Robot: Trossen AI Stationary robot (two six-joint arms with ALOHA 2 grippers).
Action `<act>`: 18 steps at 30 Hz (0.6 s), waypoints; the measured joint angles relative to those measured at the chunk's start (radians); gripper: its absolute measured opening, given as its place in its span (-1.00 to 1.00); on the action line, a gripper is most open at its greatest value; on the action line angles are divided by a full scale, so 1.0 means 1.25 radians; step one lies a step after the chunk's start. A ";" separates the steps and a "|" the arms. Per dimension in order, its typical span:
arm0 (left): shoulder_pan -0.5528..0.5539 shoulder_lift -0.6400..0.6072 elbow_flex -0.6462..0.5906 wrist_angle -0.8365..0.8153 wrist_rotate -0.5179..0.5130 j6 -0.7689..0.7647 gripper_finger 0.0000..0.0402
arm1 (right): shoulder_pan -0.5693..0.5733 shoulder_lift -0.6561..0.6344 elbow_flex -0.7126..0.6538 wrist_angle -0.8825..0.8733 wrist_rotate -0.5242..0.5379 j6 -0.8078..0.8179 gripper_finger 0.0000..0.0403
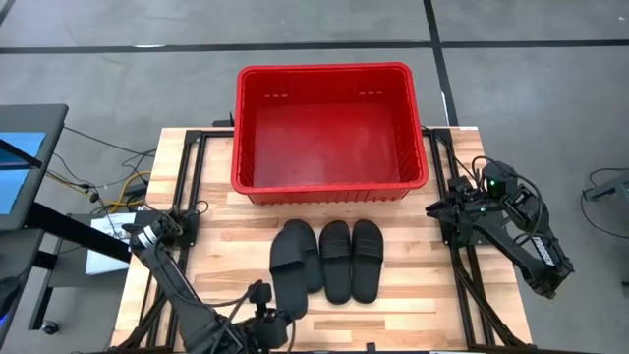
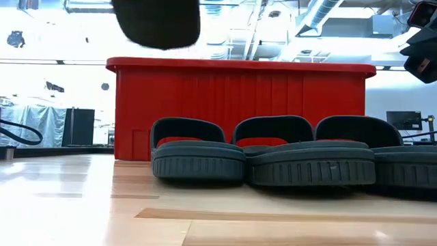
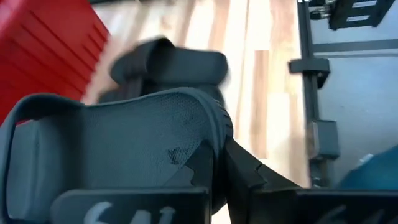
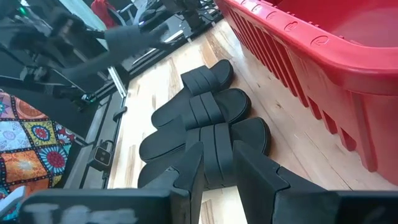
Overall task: Pick and place slides into bin
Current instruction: Put the left slide into the bin
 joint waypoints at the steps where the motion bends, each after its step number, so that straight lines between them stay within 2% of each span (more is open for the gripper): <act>1: 0.000 0.000 0.011 -0.016 -0.012 0.014 -1.00 | 0.000 0.000 0.000 0.000 0.000 0.000 -0.62; 14: 0.024 0.000 0.120 -0.281 -0.259 0.169 -1.00 | 0.000 0.000 0.000 0.000 0.000 0.000 -0.62; 18: 0.063 -0.009 0.132 -0.311 -0.296 0.229 -1.00 | 0.000 0.000 0.000 0.000 0.000 0.000 -0.62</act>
